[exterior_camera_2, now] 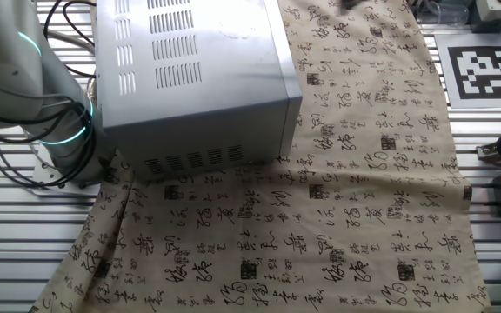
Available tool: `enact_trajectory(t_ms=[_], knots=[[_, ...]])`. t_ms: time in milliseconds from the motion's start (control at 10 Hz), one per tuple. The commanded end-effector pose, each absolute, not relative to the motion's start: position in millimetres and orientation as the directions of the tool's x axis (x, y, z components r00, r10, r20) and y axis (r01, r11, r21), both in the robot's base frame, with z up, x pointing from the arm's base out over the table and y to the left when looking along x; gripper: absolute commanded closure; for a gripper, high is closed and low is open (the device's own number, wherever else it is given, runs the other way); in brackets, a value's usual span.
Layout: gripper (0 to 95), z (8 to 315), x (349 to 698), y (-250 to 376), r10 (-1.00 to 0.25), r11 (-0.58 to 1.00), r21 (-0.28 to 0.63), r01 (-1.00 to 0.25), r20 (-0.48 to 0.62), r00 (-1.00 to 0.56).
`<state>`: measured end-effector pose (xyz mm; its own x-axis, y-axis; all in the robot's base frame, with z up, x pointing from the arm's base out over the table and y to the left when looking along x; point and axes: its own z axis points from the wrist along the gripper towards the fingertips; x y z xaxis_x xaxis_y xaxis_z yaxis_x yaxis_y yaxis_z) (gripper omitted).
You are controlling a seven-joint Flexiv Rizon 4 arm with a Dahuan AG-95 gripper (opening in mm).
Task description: Close the microwave door
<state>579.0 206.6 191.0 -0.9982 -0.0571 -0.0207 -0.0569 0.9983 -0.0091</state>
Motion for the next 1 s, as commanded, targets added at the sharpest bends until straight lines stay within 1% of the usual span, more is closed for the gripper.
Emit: enact_trajectory(t_ms=[100, 700, 1000], knots=[[95.0, 190.2, 580.6, 201.9, -0.066, 0.998, -0.009, -0.066, -0.028, -0.997], [95.0, 185.3, 600.2, 169.7, -0.109, 0.994, 0.006, -0.109, 0.005, -0.994], [95.0, 187.1, 604.7, 170.8, -0.114, 0.993, 0.008, -0.114, 0.010, -0.993]])
